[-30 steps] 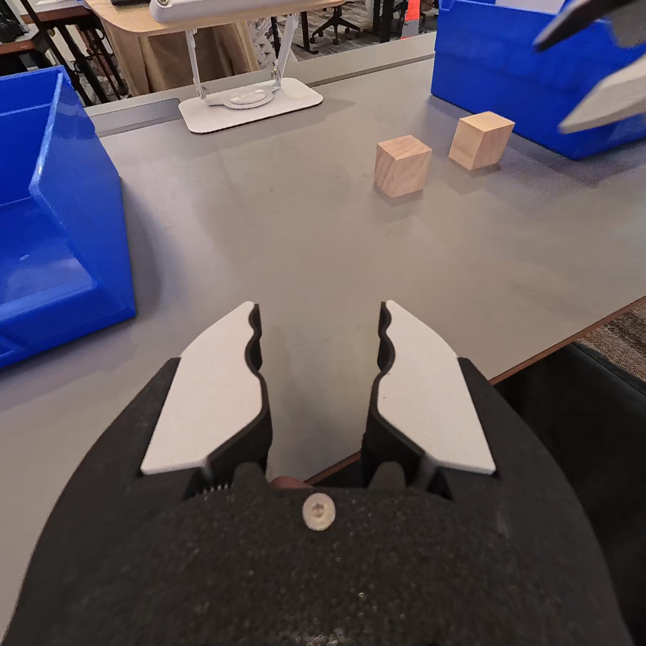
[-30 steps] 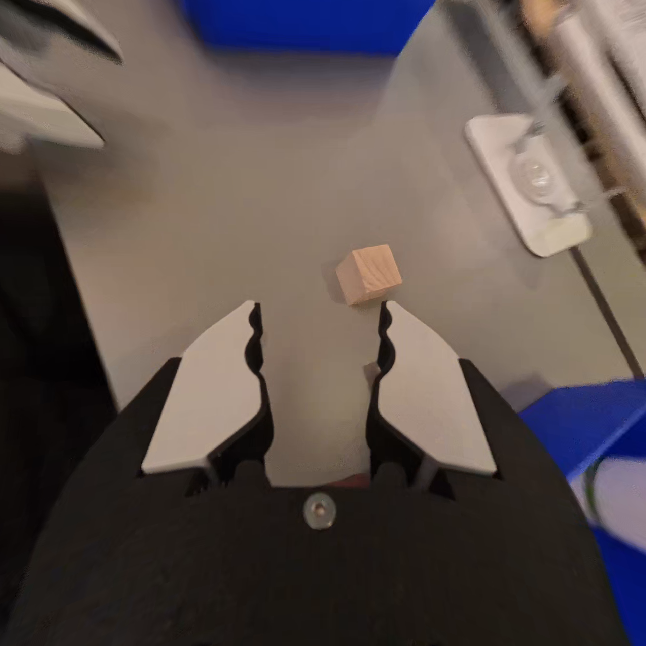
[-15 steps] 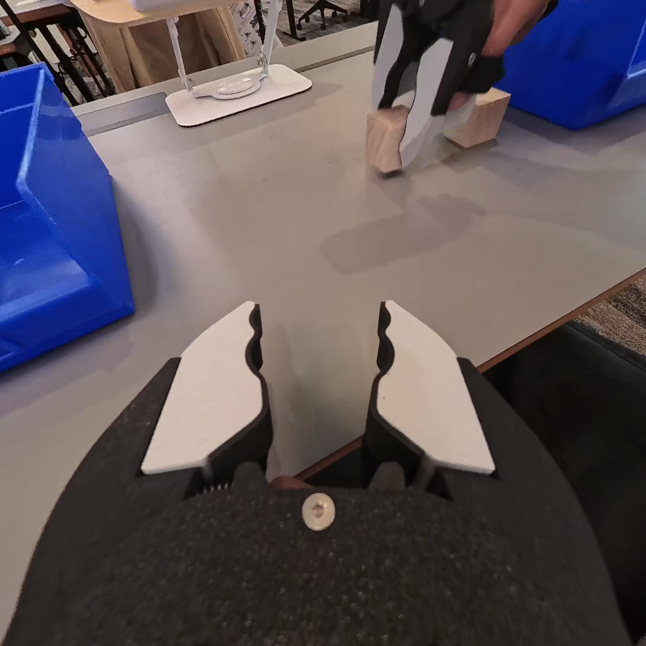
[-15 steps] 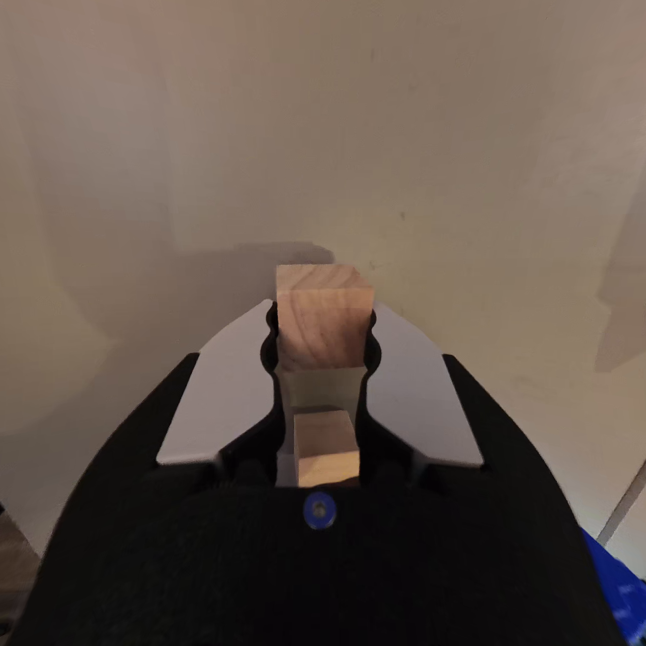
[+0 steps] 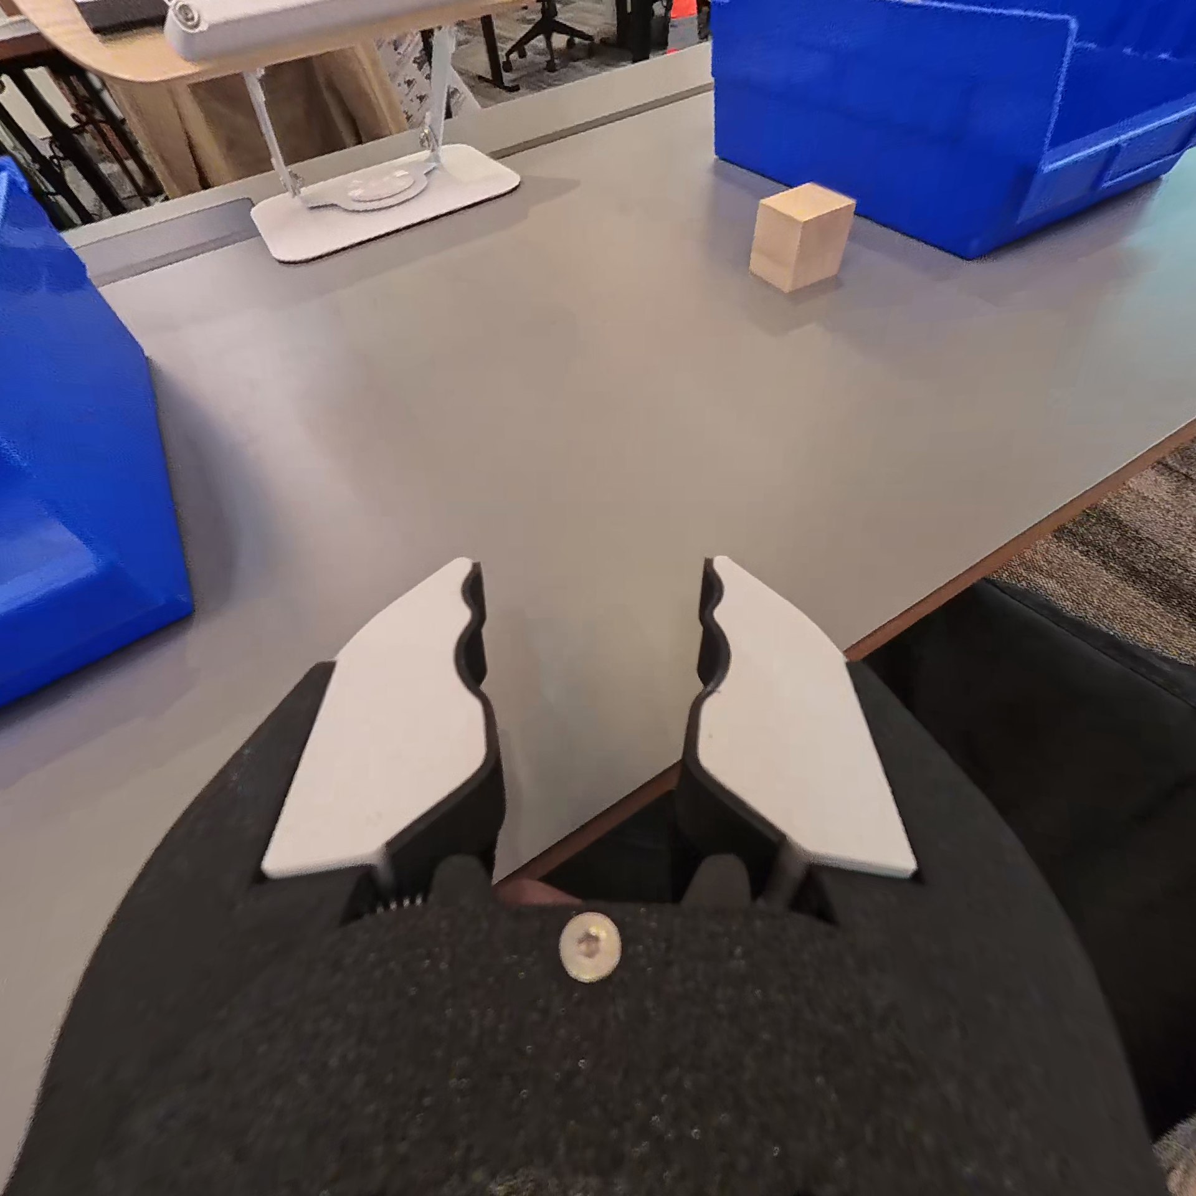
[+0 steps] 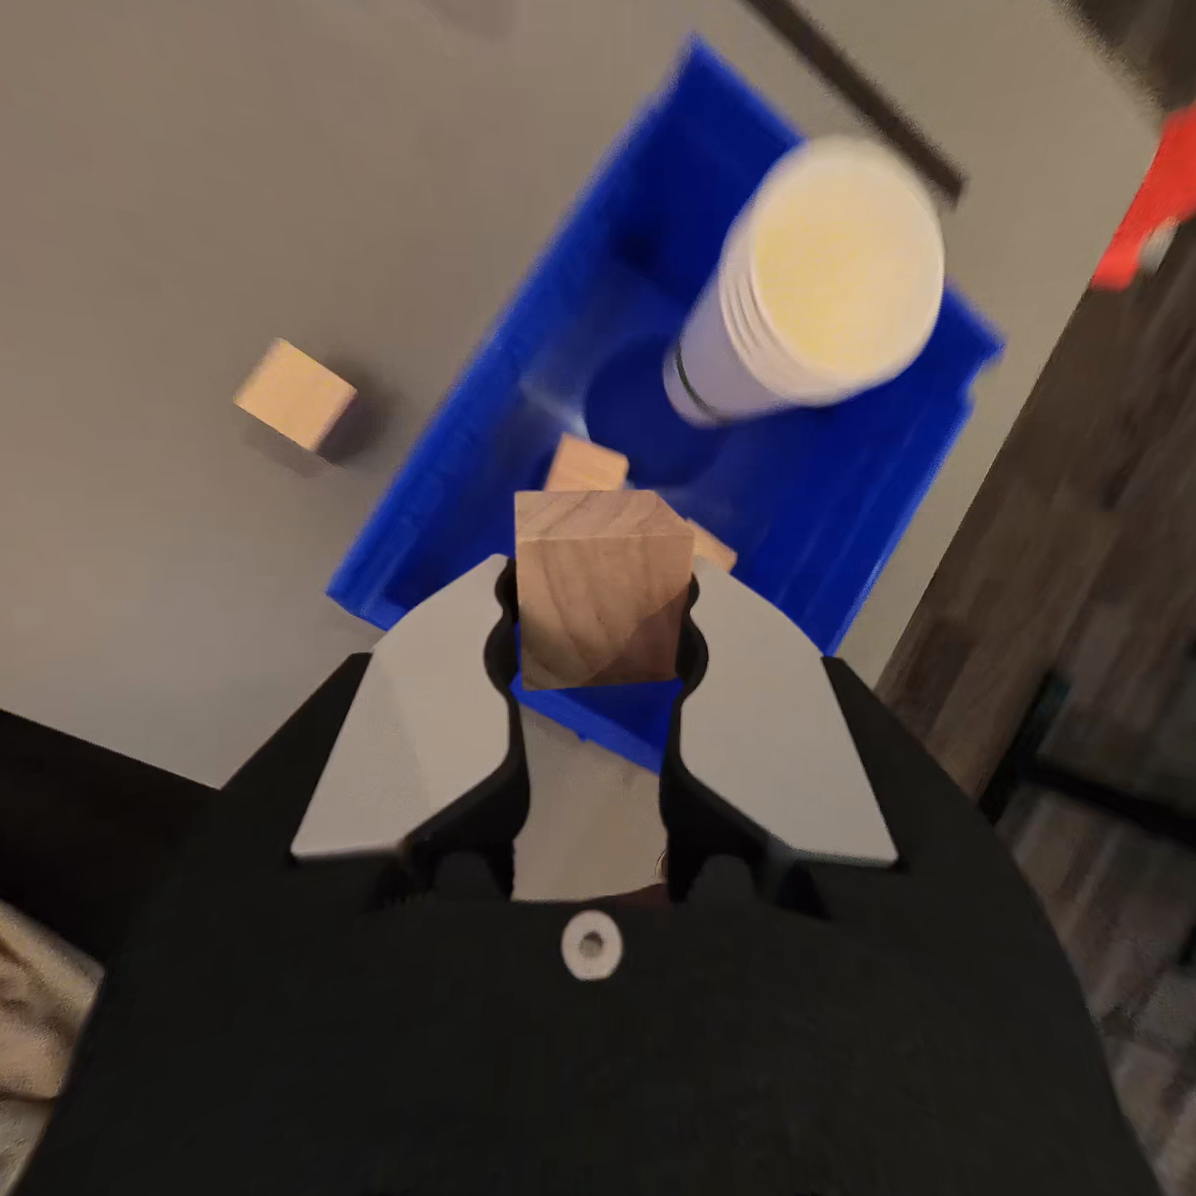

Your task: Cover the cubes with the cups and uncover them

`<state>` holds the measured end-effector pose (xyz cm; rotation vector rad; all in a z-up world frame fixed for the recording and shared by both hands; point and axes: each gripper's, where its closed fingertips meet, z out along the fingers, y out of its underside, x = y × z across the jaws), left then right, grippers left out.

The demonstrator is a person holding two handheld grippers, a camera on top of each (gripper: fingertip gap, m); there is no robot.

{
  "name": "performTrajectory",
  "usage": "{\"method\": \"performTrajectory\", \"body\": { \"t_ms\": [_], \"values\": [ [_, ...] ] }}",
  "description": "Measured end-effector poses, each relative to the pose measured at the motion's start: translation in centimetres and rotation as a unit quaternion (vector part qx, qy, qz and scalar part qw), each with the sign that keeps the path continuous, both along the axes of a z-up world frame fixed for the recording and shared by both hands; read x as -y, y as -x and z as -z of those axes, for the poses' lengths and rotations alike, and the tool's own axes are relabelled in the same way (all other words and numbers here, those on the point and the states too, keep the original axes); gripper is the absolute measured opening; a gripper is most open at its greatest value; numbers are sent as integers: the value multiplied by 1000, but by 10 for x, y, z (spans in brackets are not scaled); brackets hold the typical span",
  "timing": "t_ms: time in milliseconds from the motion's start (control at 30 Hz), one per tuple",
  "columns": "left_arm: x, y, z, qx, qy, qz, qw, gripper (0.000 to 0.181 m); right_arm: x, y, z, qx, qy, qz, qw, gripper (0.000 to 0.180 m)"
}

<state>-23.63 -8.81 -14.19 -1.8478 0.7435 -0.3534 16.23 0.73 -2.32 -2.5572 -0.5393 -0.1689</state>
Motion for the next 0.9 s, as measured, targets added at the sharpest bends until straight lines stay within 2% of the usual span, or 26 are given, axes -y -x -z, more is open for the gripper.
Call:
{"method": "performTrajectory", "body": {
  "t_ms": [100, 200, 267, 433, 733, 800, 900],
  "values": [
    [2, -6, -2, -6, -8, 8, 1000, 64, 10, -40, 40, -25, 39, 84, 995, 46],
    [3, -11, 1, -14, -9, 13, 1000, 64, 13, -53, 86, -58, 87, 124, 987, 46],
    [2, -12, 4, -16, -11, 15, 1000, 63, 17, -67, 113, -48, 118, 175, 976, 46],
    [-2, -9, 9, -25, -8, 12, 1000, 63, 17, -73, 148, -72, 158, 234, 957, 47],
    [-3, -3, 6, -19, -5, 8, 1000, 63, 17, -67, 162, -68, 175, 243, 952, 48],
    [-2, -4, 6, -20, -5, 10, 1000, 63, 17, -69, 149, -48, 161, 228, 959, 63],
    [-1, -4, 6, -21, -4, 12, 1000, 63, 6, -68, 90, -12, 70, 189, 979, 70]
  ]
}}
